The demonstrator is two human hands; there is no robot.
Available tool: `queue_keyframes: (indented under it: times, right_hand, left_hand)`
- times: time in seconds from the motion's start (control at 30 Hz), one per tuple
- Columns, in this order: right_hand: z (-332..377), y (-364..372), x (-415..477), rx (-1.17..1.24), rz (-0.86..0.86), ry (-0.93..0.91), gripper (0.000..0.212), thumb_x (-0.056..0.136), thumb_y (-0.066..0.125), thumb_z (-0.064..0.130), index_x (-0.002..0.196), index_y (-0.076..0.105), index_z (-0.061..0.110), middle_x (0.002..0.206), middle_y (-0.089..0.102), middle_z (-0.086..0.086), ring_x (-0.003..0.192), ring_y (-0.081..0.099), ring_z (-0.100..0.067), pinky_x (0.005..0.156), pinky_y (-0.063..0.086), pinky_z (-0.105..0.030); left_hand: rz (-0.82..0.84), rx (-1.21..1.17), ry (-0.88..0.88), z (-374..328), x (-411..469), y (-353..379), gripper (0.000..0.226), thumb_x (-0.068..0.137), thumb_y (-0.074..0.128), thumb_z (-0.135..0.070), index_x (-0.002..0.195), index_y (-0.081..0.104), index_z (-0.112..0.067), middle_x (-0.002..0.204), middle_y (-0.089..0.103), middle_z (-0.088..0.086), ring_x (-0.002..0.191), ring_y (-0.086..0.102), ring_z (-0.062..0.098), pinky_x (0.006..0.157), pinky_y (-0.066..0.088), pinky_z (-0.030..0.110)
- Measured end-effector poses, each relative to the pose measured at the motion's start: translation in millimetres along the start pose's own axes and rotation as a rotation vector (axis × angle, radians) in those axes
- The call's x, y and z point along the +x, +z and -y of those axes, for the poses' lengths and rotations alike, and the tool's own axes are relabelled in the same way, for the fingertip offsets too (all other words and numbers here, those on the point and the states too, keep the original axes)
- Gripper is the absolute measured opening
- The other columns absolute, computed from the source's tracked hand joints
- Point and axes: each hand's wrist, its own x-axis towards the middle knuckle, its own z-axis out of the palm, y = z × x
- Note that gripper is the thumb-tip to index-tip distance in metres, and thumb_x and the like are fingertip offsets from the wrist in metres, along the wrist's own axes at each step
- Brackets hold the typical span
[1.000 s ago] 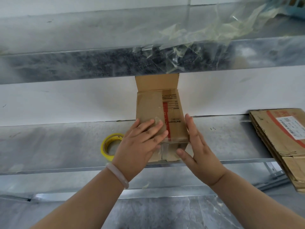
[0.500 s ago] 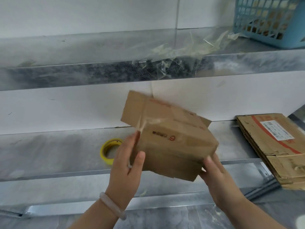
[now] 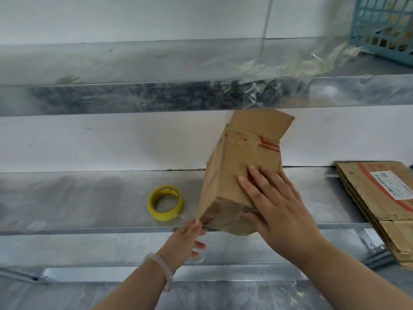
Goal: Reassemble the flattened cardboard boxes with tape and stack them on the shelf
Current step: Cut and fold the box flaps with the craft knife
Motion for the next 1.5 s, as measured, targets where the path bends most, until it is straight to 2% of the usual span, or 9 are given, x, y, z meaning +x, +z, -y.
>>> queue_keyframes:
  times: [0.13, 0.3, 0.43, 0.67, 0.8, 0.9, 1.13, 1.33, 1.5]
  right_hand:
    - [13.7, 11.9, 0.8, -0.125, 0.096, -0.178, 0.065, 0.09, 0.055, 0.038, 0.151, 0.034, 0.027, 0.155, 0.037, -0.005, 0.142, 0.035, -0.03, 0.111, 0.033, -0.055]
    - [18.2, 18.6, 6.2, -0.143, 0.155, -0.265, 0.066, 0.089, 0.056, 0.037, 0.151, 0.032, 0.031, 0.154, 0.039, -0.002, 0.142, 0.035, -0.028, 0.111, 0.033, -0.053]
    - [20.6, 19.6, 17.2, -0.115, 0.206, -0.285, 0.067, 0.091, 0.053, 0.041, 0.152, 0.027, 0.033, 0.156, 0.035, 0.001, 0.144, 0.033, -0.025, 0.113, 0.034, -0.051]
    - [20.4, 25.3, 42.9, -0.072, 0.274, -0.213, 0.072, 0.091, 0.06, 0.045, 0.153, 0.025, 0.033, 0.156, 0.035, 0.003, 0.144, 0.032, -0.021, 0.113, 0.035, -0.05]
    - [22.4, 22.8, 52.5, -0.054, 0.284, -0.191, 0.079, 0.085, 0.069, 0.043, 0.151, 0.027, 0.037, 0.156, 0.034, 0.0, 0.144, 0.032, -0.024, 0.116, 0.029, -0.051]
    - [30.7, 17.5, 49.5, -0.075, 0.225, -0.187, 0.075, 0.085, 0.066, 0.038, 0.151, 0.032, 0.035, 0.154, 0.036, -0.005, 0.138, 0.038, -0.026, 0.116, 0.028, -0.049]
    - [42.5, 14.9, 32.2, -0.019, 0.228, -0.141, 0.069, 0.086, 0.061, 0.043, 0.149, 0.037, 0.029, 0.148, 0.045, -0.002, 0.137, 0.042, -0.023, 0.112, 0.037, -0.049]
    - [58.7, 1.2, 40.9, 0.048, 0.236, -0.05, 0.065, 0.092, 0.04, 0.058, 0.148, 0.035, 0.026, 0.144, 0.049, 0.007, 0.136, 0.04, -0.011, 0.112, 0.037, -0.043]
    - [87.1, -26.0, 68.3, 0.572, 0.306, 0.164, 0.062, 0.089, 0.044, 0.062, 0.147, 0.024, 0.05, 0.134, 0.041, 0.026, 0.121, 0.036, 0.007, 0.105, 0.036, -0.025]
  left_hand:
    - [-0.053, 0.241, 0.06, 17.5, 8.3, -19.6, 0.025, 0.095, 0.051, -0.025, 0.118, 0.06, -0.028, 0.098, 0.065, -0.01, 0.081, 0.064, 0.011, 0.064, 0.049, 0.017]
    - [-0.144, 0.317, 0.086, 30.7, 10.1, -46.5, 0.045, 0.088, 0.053, -0.009, 0.125, 0.059, -0.035, 0.108, 0.067, -0.016, 0.086, 0.064, 0.007, 0.074, 0.05, 0.022]
    - [-0.308, 0.437, 0.33, 25.7, 12.6, -61.6, 0.038, 0.091, 0.053, -0.011, 0.117, 0.064, -0.036, 0.108, 0.064, -0.019, 0.092, 0.059, -0.001, 0.077, 0.041, 0.011]
    - [-0.507, 0.769, 0.471, 18.4, 37.2, -83.3, 0.038, 0.088, 0.061, -0.01, 0.124, 0.064, -0.022, 0.125, 0.06, -0.002, 0.121, 0.048, 0.023, 0.104, 0.035, 0.033]
    - [-0.444, 1.058, 0.464, 19.3, 51.9, -89.8, 0.04, 0.084, 0.067, -0.028, 0.124, 0.063, -0.032, 0.12, 0.065, -0.009, 0.122, 0.052, 0.02, 0.101, 0.037, 0.038]
    - [-0.412, 1.196, 0.491, 25.8, 57.4, -98.7, 0.043, 0.066, 0.082, -0.028, 0.107, 0.071, -0.036, 0.093, 0.072, -0.012, 0.098, 0.065, 0.019, 0.086, 0.049, 0.04]
    - [-0.534, 0.847, 0.651, 20.3, 28.8, -114.9, 0.033, 0.091, 0.057, -0.034, 0.122, 0.066, -0.024, 0.096, 0.071, -0.003, 0.086, 0.063, 0.022, 0.079, 0.05, 0.031]
    - [-0.596, 0.589, 0.833, -18.9, -43.2, -111.7, 0.038, 0.091, 0.049, -0.041, 0.127, 0.055, -0.032, 0.094, 0.056, -0.025, 0.089, 0.054, -0.005, 0.071, 0.038, 0.003]
    - [-0.534, 0.663, 0.999, -55.6, -88.1, -97.5, 0.038, 0.093, 0.046, -0.034, 0.127, 0.059, -0.025, 0.092, 0.056, -0.024, 0.086, 0.053, -0.003, 0.074, 0.037, 0.004]
